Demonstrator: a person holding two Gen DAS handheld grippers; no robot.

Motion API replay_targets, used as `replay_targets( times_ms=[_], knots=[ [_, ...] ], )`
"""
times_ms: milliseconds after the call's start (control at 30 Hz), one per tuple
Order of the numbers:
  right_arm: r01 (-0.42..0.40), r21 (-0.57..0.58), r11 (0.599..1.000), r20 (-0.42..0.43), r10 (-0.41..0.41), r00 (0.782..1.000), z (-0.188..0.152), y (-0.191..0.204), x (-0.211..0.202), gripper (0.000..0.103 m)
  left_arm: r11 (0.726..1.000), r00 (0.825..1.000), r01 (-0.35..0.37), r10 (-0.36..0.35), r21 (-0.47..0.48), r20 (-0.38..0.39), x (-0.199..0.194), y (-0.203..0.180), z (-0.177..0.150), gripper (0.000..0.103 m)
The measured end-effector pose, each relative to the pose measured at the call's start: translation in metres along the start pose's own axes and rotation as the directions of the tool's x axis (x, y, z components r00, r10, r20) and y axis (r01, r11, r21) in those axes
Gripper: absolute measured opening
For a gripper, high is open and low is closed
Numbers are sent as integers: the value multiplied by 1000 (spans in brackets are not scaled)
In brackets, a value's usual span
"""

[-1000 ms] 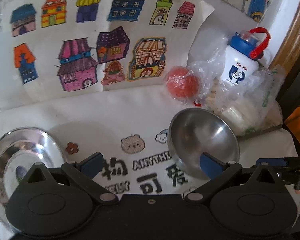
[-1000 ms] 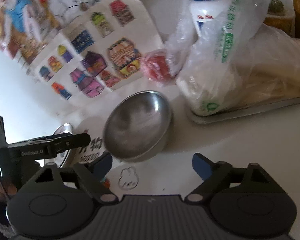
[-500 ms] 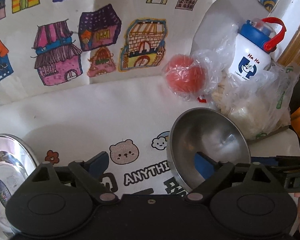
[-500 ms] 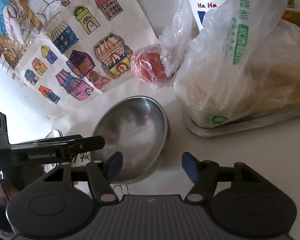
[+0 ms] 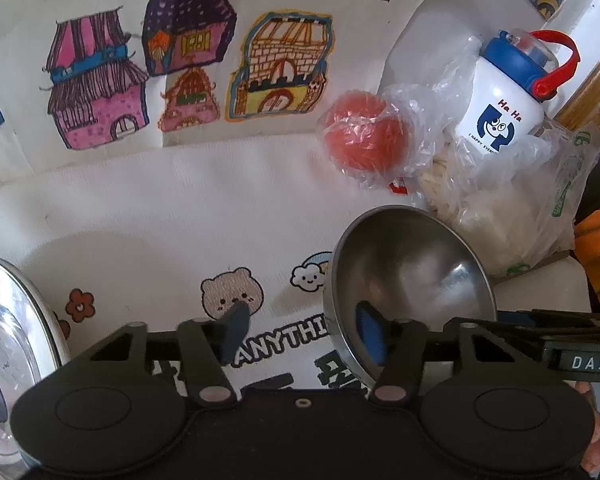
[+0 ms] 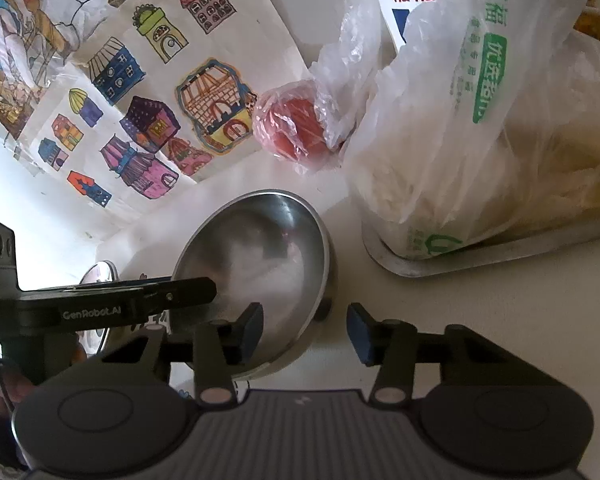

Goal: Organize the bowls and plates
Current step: 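Close the left gripper on the steel bowl rim while the right gripper closes on it too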

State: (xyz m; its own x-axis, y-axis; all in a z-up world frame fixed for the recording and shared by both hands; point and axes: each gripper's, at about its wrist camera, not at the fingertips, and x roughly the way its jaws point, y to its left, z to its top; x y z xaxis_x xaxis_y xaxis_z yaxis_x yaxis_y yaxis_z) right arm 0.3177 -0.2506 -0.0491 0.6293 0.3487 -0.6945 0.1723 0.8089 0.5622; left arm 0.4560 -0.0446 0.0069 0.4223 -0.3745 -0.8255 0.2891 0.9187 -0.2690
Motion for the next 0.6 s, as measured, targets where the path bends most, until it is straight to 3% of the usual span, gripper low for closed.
replay_targets(
  times_ms=[467, 600],
  knots=[
    [11, -14, 1000, -16, -11, 1000, 1, 3, 2, 33, 999, 998, 48, -48, -19, -40, -1, -4, 1, 30],
    [-1, -3, 1000, -30, 1, 1000, 1, 1, 2, 30, 997, 995, 75, -76, -25, -60, -2, -6, -1, 18]
  ],
)
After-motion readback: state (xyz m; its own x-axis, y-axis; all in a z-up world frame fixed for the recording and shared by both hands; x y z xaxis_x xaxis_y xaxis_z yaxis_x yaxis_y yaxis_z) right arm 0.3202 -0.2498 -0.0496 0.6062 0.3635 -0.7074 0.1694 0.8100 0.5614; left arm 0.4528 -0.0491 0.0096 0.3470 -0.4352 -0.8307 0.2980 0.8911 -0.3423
